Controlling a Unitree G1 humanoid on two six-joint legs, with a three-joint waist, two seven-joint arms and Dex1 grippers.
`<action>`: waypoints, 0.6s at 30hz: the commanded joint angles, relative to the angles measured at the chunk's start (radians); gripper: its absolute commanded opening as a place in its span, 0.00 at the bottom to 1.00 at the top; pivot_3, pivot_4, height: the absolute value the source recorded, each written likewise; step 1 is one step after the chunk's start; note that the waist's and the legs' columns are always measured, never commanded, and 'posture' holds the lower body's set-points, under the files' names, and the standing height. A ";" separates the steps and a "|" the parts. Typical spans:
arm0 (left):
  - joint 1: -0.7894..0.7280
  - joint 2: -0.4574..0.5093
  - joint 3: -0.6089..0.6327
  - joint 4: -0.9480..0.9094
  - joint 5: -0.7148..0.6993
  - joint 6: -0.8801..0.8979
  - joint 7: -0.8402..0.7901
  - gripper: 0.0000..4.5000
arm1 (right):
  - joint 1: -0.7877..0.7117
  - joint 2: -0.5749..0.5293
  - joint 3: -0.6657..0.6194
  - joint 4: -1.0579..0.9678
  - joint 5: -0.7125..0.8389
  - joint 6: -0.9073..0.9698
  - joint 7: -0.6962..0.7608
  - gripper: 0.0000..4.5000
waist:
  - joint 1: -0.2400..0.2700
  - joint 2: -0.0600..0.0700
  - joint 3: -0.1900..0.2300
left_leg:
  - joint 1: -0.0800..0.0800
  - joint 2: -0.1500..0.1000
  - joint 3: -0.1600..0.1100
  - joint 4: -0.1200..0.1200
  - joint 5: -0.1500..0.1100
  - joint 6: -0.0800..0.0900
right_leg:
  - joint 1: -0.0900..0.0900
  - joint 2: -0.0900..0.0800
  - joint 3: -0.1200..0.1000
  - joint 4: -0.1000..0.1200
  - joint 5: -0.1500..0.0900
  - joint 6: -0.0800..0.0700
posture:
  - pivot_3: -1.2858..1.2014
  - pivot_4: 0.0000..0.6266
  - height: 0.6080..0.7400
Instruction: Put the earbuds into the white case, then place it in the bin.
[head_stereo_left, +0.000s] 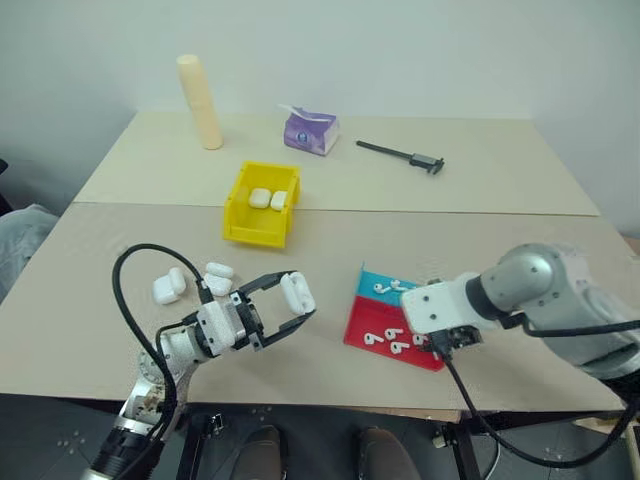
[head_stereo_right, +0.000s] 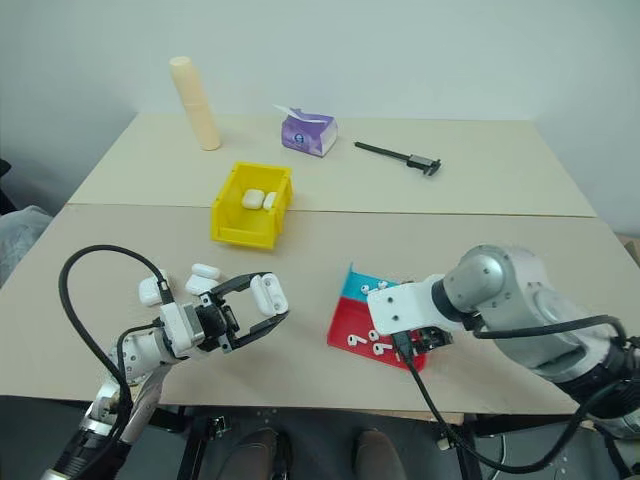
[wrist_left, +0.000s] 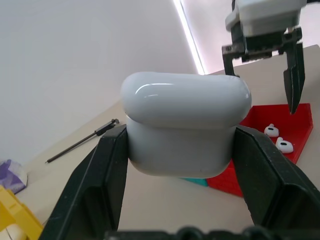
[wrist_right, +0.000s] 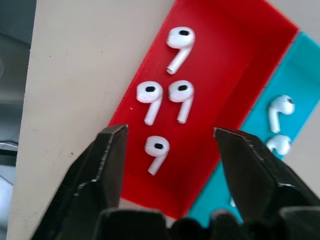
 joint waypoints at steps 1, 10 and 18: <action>0.002 0.004 0.017 -0.071 -0.010 0.013 -0.006 0.62 | -0.005 0.007 0.010 0.010 -0.046 -0.008 -0.007 0.53 | 0.000 0.001 0.000 | 0.000 0.000 0.000 0.000 0.000 0.000 | 0.000 0.000 0.000 0.000 0.000 0.000 | 0.52 0.24 1.00; 0.011 0.002 0.022 -0.102 0.030 0.051 0.003 0.62 | 0.008 0.035 0.074 0.070 -0.177 -0.042 -0.020 0.53 | -0.002 0.001 -0.001 | 0.000 0.000 0.000 0.001 0.000 0.000 | 0.000 0.000 0.000 0.000 0.000 0.000 | 0.52 0.24 1.00; 0.017 0.004 0.029 -0.119 0.036 0.092 0.011 0.62 | 0.023 0.059 0.082 0.099 -0.221 -0.065 0.002 0.53 | -0.002 0.001 -0.001 | 0.001 0.000 0.000 0.001 0.000 0.000 | 0.001 0.001 0.000 0.000 0.000 0.000 | 0.52 0.24 1.00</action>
